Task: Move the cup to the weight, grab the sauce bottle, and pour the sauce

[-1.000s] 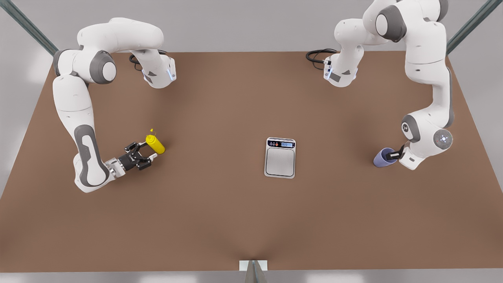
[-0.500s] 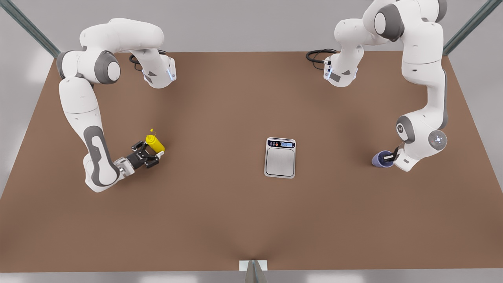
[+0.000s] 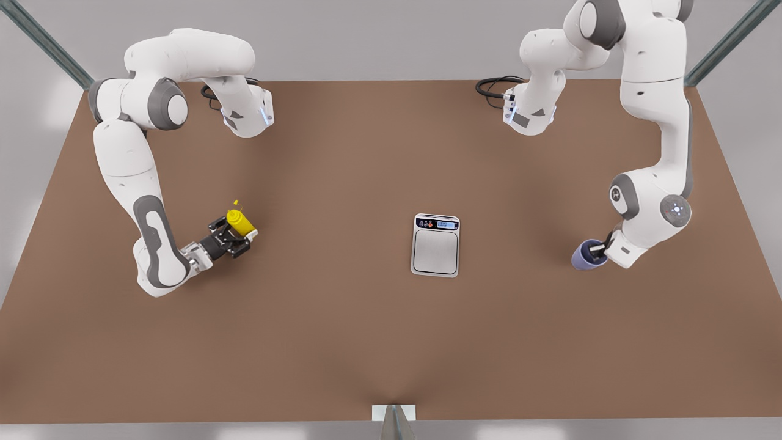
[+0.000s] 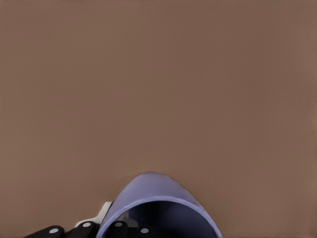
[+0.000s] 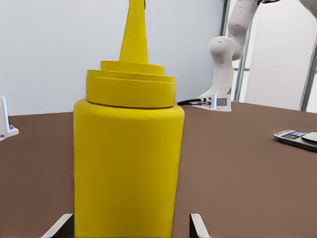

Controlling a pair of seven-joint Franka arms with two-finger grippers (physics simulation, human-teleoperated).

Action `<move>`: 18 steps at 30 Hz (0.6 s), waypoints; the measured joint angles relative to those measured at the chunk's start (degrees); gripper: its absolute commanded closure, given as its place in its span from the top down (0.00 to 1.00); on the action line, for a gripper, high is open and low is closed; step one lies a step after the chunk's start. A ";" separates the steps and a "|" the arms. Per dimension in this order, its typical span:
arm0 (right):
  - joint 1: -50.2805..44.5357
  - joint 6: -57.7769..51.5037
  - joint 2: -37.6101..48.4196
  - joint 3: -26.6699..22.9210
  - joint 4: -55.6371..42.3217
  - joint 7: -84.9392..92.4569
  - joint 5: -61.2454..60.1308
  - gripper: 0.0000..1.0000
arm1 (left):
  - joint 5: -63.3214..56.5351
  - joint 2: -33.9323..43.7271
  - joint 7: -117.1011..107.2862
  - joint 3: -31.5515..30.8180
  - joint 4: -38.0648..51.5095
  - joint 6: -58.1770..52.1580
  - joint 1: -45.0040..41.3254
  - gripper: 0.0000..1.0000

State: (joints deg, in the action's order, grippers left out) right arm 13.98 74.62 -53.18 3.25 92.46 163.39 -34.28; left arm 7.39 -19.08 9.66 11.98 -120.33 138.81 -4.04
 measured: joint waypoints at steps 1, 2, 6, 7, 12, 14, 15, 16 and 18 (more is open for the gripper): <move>-0.01 0.00 0.00 0.02 0.00 0.00 0.02 0.69 | 0.41 0.08 -1.19 -1.37 0.08 0.02 0.03 0.21; 0.00 0.00 0.00 0.05 0.00 0.00 0.00 0.68 | 0.76 0.04 -2.50 -2.71 0.09 0.09 -0.02 0.21; 0.09 0.00 0.00 0.00 -0.06 -0.09 0.00 0.63 | 1.49 0.35 -9.41 -4.84 0.88 -0.17 -4.01 0.21; 0.09 -0.01 0.00 0.00 -0.07 -0.09 0.00 0.63 | 1.59 0.35 -11.18 -5.70 0.89 0.06 -4.90 0.21; 0.17 -0.17 0.00 0.00 -0.09 -0.43 0.00 0.59 | 1.78 0.35 -20.46 -6.88 1.76 0.16 -10.41 0.21; 0.26 -0.31 0.05 0.00 -0.12 -0.69 0.01 0.59 | 1.75 0.18 -25.19 -6.87 2.28 0.24 -14.11 0.21; 0.35 -0.38 0.09 0.00 -0.17 -0.78 0.00 0.59 | 1.71 0.22 -27.68 -6.87 2.34 0.24 -15.75 0.21; 0.35 -0.43 0.17 0.00 -0.18 -0.87 0.01 0.59 | 1.68 0.02 -29.45 -6.87 2.62 0.23 -16.92 0.21; 0.44 -0.51 0.18 0.00 -0.18 -0.92 0.02 0.58 | 1.64 -0.28 -33.79 -6.87 3.00 0.31 -19.96 0.21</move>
State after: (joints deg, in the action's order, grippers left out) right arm 14.41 74.11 -53.00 3.25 92.28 162.47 -34.26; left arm 9.03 -19.36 -24.13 5.11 -117.33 139.12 -24.00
